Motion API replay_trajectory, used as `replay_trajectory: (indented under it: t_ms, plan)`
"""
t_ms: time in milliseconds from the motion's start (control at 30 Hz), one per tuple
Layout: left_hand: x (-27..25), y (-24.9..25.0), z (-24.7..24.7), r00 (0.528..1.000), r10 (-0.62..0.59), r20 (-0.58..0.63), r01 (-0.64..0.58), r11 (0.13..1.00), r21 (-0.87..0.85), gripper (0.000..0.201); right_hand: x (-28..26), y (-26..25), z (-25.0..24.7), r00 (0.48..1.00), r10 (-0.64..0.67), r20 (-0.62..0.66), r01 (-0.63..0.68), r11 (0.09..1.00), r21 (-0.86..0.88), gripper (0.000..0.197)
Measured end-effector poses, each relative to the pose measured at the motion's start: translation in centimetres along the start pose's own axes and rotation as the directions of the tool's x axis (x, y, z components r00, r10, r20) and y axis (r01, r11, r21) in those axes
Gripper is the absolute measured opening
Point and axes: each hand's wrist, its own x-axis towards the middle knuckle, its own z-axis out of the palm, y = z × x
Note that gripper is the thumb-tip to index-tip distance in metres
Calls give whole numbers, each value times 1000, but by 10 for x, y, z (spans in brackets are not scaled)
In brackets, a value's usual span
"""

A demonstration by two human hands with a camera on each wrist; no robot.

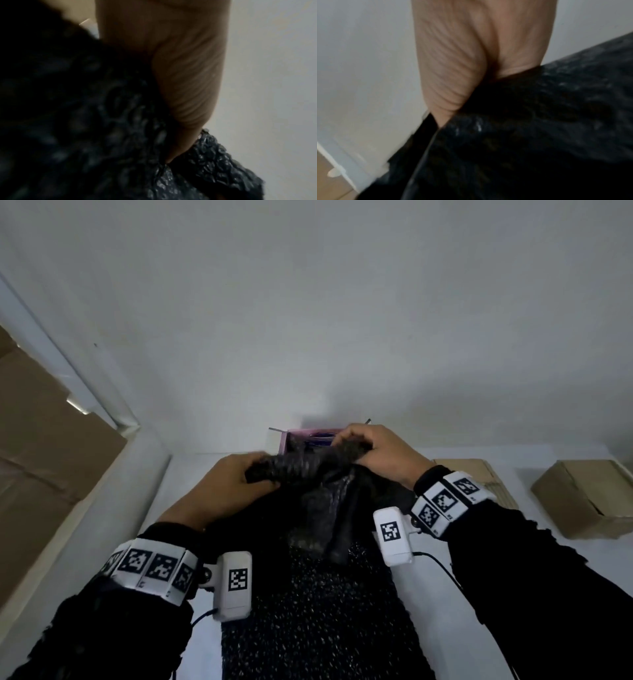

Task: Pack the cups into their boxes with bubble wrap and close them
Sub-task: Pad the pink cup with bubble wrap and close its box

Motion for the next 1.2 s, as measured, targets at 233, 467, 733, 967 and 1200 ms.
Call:
replay_trajectory:
  t_ms: [233, 467, 733, 967, 1200]
  plan:
    - [4, -27, 8, 970, 58, -236, 82, 836, 543, 20, -20, 18, 3, 779, 466, 421, -179, 807, -563, 27]
    - [-7, -23, 17, 960, 61, -272, 58, 911, 408, 33, -42, 32, -12, 860, 449, 240, -332, 852, -405, 17]
    - [9, 5, 16, 806, 311, -504, -275, 950, 145, 49, -43, -19, -50, 979, 202, 42, -193, 969, -152, 53]
    - [33, 4, 36, 858, 456, -236, -318, 833, 452, 40, -4, -28, -62, 907, -217, -362, -89, 739, -668, 18]
    - [54, -28, 71, 989, 60, 132, -135, 717, 684, 30, 26, 7, -11, 993, -114, 0, 64, 560, -826, 26]
